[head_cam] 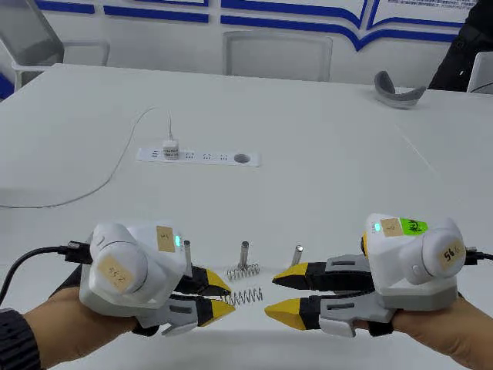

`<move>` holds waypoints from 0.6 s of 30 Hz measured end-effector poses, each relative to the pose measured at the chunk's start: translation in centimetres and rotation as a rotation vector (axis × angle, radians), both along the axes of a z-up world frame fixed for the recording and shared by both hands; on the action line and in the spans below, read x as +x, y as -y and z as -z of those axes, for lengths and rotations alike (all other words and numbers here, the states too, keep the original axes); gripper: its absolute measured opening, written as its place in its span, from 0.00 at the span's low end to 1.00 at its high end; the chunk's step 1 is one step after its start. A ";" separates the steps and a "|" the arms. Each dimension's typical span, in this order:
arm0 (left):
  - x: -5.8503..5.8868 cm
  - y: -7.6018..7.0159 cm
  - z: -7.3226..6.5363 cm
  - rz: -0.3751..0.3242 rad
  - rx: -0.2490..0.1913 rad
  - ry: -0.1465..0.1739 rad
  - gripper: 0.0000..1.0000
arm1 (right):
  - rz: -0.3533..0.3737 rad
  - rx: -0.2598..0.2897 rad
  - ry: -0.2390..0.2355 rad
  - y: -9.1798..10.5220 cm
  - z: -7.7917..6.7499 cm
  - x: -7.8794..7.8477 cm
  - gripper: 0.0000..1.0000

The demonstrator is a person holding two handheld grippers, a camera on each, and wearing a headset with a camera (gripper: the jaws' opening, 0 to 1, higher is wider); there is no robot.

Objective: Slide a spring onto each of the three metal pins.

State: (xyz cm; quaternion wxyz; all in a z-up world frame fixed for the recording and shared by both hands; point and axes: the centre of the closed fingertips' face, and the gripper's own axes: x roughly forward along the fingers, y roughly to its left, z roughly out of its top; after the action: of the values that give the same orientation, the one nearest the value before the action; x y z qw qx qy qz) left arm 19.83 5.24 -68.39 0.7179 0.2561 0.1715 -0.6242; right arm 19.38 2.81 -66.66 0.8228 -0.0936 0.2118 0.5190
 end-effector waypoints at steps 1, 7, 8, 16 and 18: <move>-0.1 0.1 -0.1 0.003 -0.007 0.001 0.10 | -0.004 0.001 -0.002 -0.1 0.0 -0.1 0.25; -0.5 0.5 -0.4 0.016 -0.031 -0.012 0.10 | -0.015 0.010 -0.020 -0.4 0.2 -0.3 0.22; -0.6 0.6 -0.5 0.017 -0.036 -0.014 0.10 | -0.017 0.010 -0.022 -0.5 0.2 -0.4 0.22; -1.2 0.9 -0.9 0.026 -0.066 -0.028 0.10 | -0.027 0.030 -0.039 -0.7 0.0 -0.6 0.17; -1.3 1.0 -1.0 0.028 -0.071 -0.030 0.10 | -0.028 0.033 -0.042 -0.7 0.0 -0.7 0.16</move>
State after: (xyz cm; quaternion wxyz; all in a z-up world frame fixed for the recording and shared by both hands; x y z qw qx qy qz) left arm 18.56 4.28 -67.42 0.7151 0.2235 0.1566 -0.6436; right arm 18.72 3.55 -66.65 0.8122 -0.0721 0.2192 0.5358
